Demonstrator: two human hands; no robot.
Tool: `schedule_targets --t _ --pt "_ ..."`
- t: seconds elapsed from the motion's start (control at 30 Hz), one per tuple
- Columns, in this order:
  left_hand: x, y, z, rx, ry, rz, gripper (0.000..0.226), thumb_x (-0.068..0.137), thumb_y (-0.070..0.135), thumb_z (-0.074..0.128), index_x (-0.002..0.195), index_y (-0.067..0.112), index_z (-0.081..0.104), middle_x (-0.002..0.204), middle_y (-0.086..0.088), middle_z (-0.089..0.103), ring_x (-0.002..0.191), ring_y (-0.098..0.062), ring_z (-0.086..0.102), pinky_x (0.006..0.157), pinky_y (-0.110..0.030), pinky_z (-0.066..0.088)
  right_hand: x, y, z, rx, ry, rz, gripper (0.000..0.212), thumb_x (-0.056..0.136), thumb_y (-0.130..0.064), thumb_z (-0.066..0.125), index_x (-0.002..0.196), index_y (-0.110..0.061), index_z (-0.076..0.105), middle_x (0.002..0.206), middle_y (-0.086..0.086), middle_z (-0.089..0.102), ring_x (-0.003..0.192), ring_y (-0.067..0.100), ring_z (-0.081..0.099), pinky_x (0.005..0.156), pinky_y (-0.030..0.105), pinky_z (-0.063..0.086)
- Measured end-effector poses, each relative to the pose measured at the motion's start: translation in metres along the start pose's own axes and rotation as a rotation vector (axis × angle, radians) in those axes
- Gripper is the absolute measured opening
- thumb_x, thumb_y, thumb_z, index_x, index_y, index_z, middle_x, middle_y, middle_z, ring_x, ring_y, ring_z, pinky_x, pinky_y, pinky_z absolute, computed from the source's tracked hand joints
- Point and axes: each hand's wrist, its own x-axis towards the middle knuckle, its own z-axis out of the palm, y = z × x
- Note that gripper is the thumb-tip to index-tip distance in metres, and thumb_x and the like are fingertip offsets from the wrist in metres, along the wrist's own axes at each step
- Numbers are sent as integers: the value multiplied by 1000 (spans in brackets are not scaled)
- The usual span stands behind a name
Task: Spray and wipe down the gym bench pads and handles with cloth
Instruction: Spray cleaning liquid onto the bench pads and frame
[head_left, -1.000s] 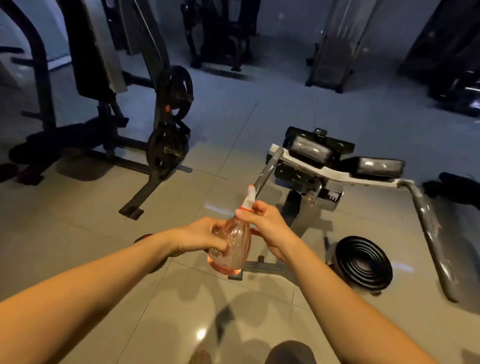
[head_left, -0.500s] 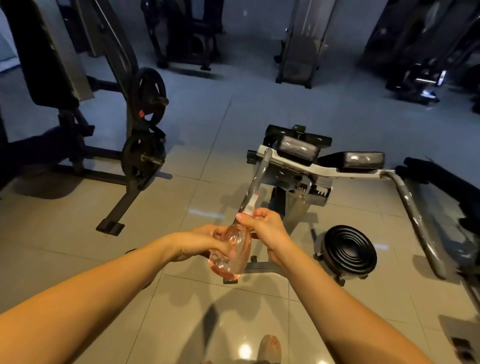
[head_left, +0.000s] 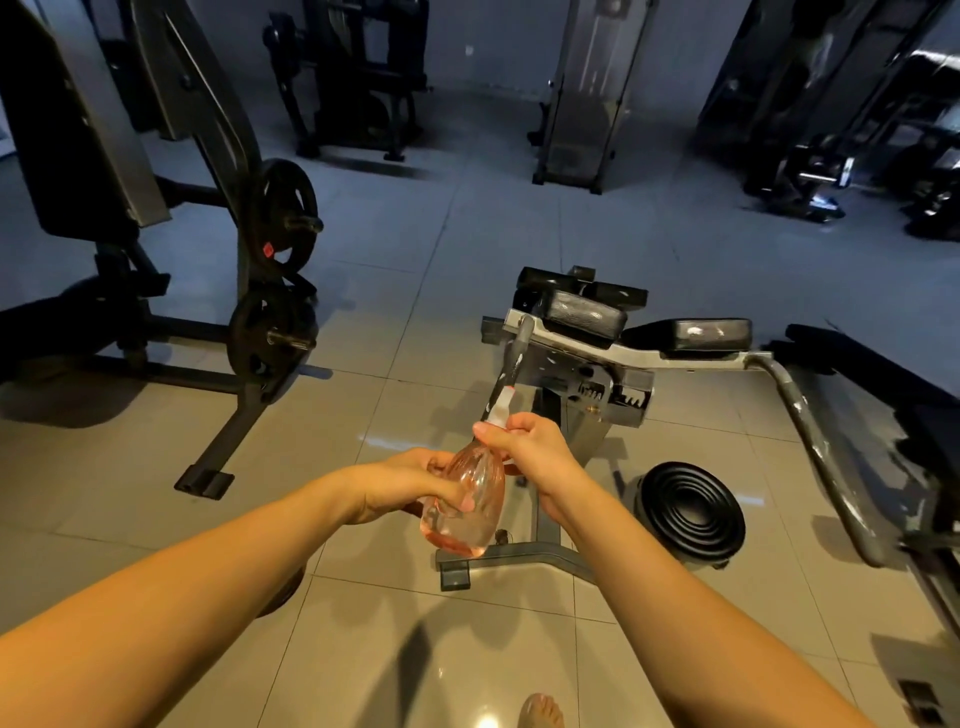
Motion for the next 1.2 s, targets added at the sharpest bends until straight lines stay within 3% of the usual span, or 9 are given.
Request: schedule_targets --t 0.13,0.27,0.37,0.47,0.57,0.8,0.93,1.1,1.2 --pt "-7 -5 -2 26 -9 10 58 74 34 84 129 27 67 121 1 73 114 -19 68 103 -40 54 -5 3 6 1 -37 9 40 85 -32 81 117 -14 66 104 3 75 90 12 72 71 25 53" --pt "-20 -17 -4 40 -47 -19 55 76 32 83 128 25 67 120 -1 74 114 -20 69 104 -41 54 -11 15 15 -37 -55 38 42 81 -35 85 112 -15 66 104 4 75 99 20 72 93 42 57" --pt "-31 -31 -5 39 -88 -42 49 80 30 81 127 24 69 120 -5 74 113 -23 70 105 -43 53 -15 26 23 -52 -74 90 39 78 -37 87 102 -13 66 98 6 77 93 20 72 94 45 57" --pt "-42 -48 -6 41 -115 -58 55 76 34 84 128 21 69 122 -8 73 116 -26 69 108 -47 51 -22 35 38 -51 -114 131 47 78 -36 88 109 -7 67 96 7 78 86 18 73 93 46 59" --pt "-52 -64 -8 58 -125 -67 61 72 36 86 127 18 68 122 -10 73 116 -28 69 109 -51 49 -29 42 51 -55 -172 173 42 80 -32 86 110 -10 67 94 3 78 87 16 74 90 41 60" --pt "-63 -87 -10 60 -185 -104 52 81 27 83 129 14 68 124 -12 72 117 -29 68 110 -50 48 -41 61 67 -112 -173 176 28 80 -33 86 89 -17 65 84 0 76 76 13 70 80 35 57" --pt "-60 -88 -7 60 -205 -103 50 81 24 84 128 15 68 124 -10 72 118 -28 68 109 -43 50 -42 68 66 -72 -163 206 37 79 -30 88 103 -11 66 91 4 79 84 17 74 88 42 60" --pt "-45 -80 1 61 -238 -93 57 80 30 86 131 16 66 127 -9 71 120 -27 67 111 -48 48 -40 64 47 -92 -125 185 30 81 -29 86 97 -12 67 83 2 77 71 11 71 66 26 56" --pt "-33 -64 10 81 -197 -68 60 75 35 89 128 19 67 122 -5 73 116 -24 69 109 -48 50 -35 56 29 -59 -137 173 35 81 -27 86 107 -9 69 88 4 78 76 13 72 70 30 57"
